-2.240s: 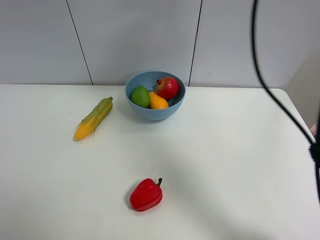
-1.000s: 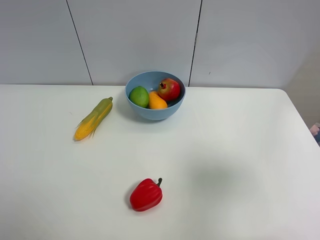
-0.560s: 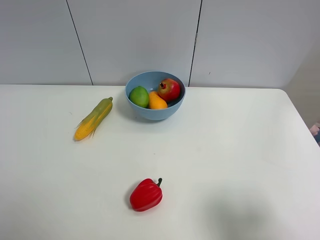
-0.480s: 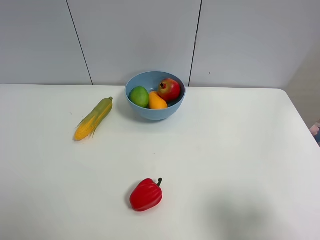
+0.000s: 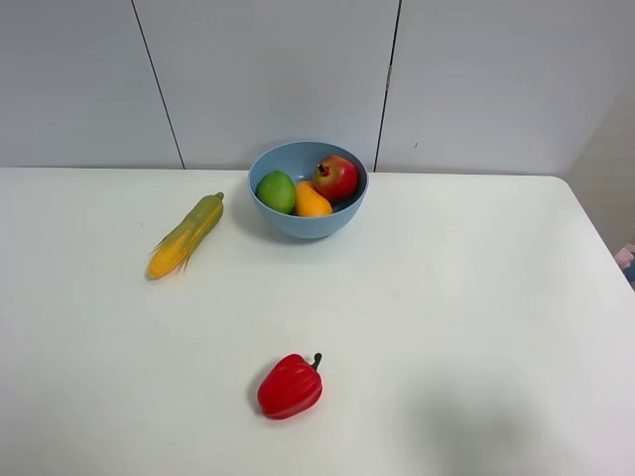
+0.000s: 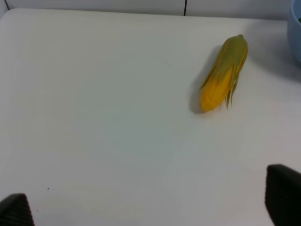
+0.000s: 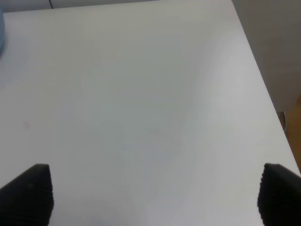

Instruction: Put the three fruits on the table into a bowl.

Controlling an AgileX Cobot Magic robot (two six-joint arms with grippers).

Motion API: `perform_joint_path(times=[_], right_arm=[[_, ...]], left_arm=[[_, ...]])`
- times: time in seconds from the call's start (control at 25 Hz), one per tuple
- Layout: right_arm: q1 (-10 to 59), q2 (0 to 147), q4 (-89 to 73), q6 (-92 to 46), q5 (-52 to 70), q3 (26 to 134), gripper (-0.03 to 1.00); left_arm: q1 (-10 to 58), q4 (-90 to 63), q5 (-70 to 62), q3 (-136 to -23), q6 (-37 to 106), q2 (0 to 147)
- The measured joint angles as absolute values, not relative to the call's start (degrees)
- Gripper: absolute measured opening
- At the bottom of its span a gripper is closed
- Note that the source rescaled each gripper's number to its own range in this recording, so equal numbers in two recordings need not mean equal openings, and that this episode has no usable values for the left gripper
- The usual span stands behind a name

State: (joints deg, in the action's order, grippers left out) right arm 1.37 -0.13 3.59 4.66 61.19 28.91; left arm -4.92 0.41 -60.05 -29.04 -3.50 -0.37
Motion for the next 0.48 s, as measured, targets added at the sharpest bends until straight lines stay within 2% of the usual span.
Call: perform_joint_path(times=[0.48], right_arm=[[1.37,-0.13,3.59,4.68,61.19,28.91,0.65]], left_arm=[[-4.92,0.41,-60.05,-29.04,-3.5,-0.37]])
